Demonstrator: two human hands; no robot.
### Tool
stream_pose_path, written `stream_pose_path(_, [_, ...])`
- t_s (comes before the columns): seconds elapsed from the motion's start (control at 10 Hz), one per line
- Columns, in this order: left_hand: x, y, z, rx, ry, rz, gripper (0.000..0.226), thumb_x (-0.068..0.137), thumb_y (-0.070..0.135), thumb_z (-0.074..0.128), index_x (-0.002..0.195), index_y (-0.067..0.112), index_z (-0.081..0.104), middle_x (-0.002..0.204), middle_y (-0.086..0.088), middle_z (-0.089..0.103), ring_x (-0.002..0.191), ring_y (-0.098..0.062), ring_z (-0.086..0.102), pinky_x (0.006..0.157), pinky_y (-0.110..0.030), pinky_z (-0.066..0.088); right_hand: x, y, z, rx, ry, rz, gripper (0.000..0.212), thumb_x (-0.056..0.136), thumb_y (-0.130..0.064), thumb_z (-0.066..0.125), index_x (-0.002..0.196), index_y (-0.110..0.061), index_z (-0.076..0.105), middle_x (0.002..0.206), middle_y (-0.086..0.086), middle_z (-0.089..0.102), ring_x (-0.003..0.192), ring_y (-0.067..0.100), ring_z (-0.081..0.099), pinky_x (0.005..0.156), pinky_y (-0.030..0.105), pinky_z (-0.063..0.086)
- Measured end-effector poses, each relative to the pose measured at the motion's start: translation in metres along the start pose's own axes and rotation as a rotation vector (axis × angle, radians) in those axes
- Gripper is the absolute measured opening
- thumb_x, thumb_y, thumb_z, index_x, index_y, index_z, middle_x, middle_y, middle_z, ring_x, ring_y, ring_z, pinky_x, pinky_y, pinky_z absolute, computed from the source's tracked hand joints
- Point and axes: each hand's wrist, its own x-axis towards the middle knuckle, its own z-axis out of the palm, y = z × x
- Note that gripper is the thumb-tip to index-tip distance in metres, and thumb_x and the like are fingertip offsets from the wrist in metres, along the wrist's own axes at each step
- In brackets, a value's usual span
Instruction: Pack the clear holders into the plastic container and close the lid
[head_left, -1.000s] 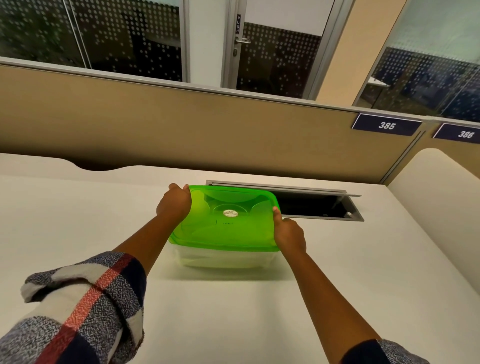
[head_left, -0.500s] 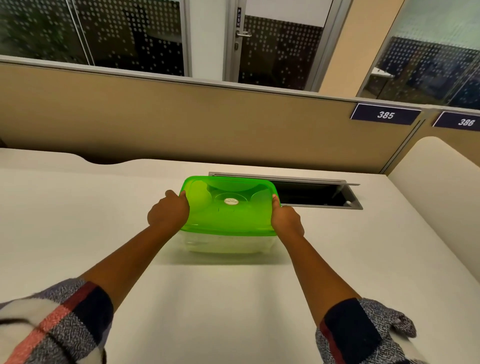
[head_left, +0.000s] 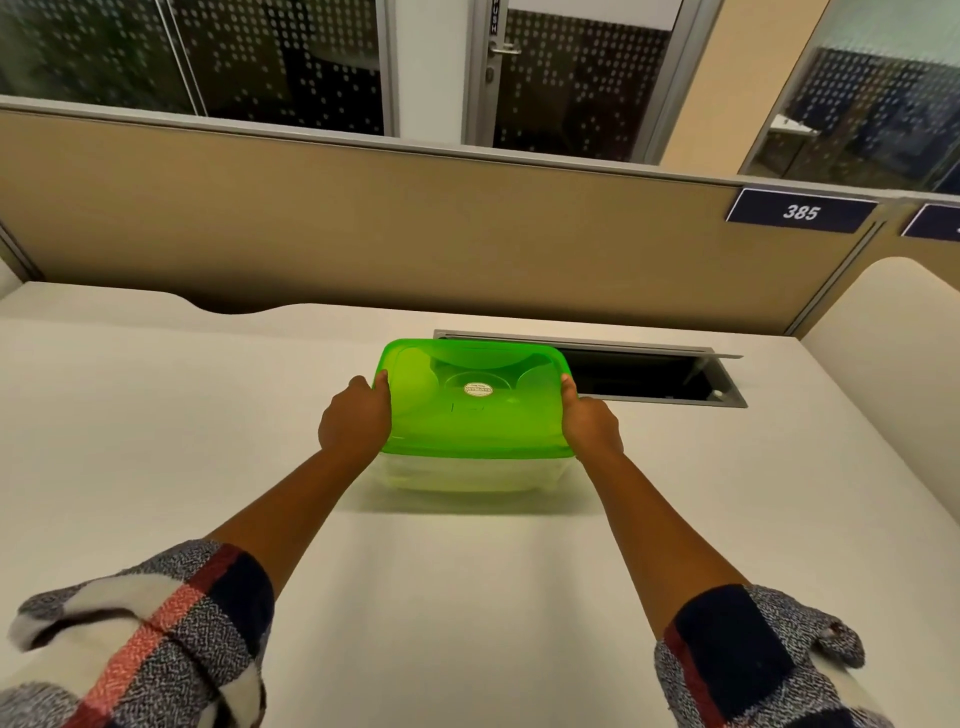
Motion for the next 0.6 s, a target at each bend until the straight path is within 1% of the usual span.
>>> stream_pose_path(0.1, [-0.001, 0.001, -0.001, -0.001, 0.011, -0.007, 0.055, 0.096, 0.044, 0.026, 0.105, -0.003, 0.053, 0.113, -0.028, 0.061, 0.105, -0.045, 0.056, 0.086, -0.045, 0.045, -0.004, -0.002, -0.003, -0.02, 0.002, -0.013, 0.07, 0.094, -0.057, 0.022, 0.109, 0.0, 0.061, 0.12, 0.022, 0.06, 0.112, 0.038, 0.054, 0.086, 0.038, 0.044])
stream_pose_path(0.2, [-0.003, 0.004, -0.008, 0.051, -0.015, 0.006, 0.053, 0.096, 0.042, 0.027, 0.108, -0.003, 0.053, 0.115, -0.027, 0.06, 0.107, -0.045, 0.056, 0.088, -0.045, 0.045, -0.009, -0.005, -0.01, -0.066, 0.009, -0.032, 0.067, 0.095, -0.055, 0.024, 0.115, -0.001, 0.057, 0.124, 0.023, 0.058, 0.115, 0.037, 0.053, 0.09, 0.039, 0.043])
stream_pose_path(0.3, [-0.016, 0.011, -0.022, 0.11, 0.042, 0.069, 0.049, 0.095, 0.04, 0.035, 0.113, -0.003, 0.049, 0.119, -0.025, 0.053, 0.105, -0.045, 0.056, 0.084, -0.048, 0.046, -0.024, -0.005, -0.025, -0.167, 0.027, -0.148, 0.058, 0.095, -0.051, 0.031, 0.121, -0.002, 0.047, 0.125, 0.023, 0.056, 0.115, 0.038, 0.053, 0.089, 0.041, 0.044])
stream_pose_path(0.4, [-0.034, 0.012, -0.035, 0.129, 0.154, 0.176, 0.045, 0.093, 0.038, 0.042, 0.111, -0.003, 0.047, 0.115, -0.024, 0.05, 0.098, -0.044, 0.057, 0.074, -0.047, 0.048, -0.041, 0.002, -0.031, -0.221, 0.081, -0.257, 0.054, 0.094, -0.051, 0.035, 0.121, -0.006, 0.045, 0.123, 0.02, 0.054, 0.112, 0.038, 0.053, 0.085, 0.041, 0.045])
stream_pose_path(0.5, [-0.066, 0.0, -0.043, 0.218, 0.251, 0.399, 0.039, 0.091, 0.035, 0.046, 0.106, -0.001, 0.049, 0.107, -0.023, 0.052, 0.091, -0.04, 0.055, 0.066, -0.045, 0.047, -0.075, 0.022, -0.032, -0.31, 0.188, -0.473, 0.051, 0.093, -0.049, 0.039, 0.123, -0.009, 0.047, 0.123, 0.016, 0.054, 0.112, 0.033, 0.051, 0.085, 0.041, 0.046])
stream_pose_path(0.6, [-0.087, -0.008, -0.045, 0.237, 0.234, 0.534, 0.039, 0.091, 0.034, 0.049, 0.11, 0.0, 0.051, 0.11, -0.022, 0.055, 0.093, -0.038, 0.054, 0.07, -0.045, 0.046, -0.092, 0.033, -0.031, -0.386, 0.195, -0.613, 0.053, 0.093, -0.047, 0.04, 0.131, -0.009, 0.044, 0.132, 0.014, 0.051, 0.123, 0.03, 0.046, 0.097, 0.04, 0.041])
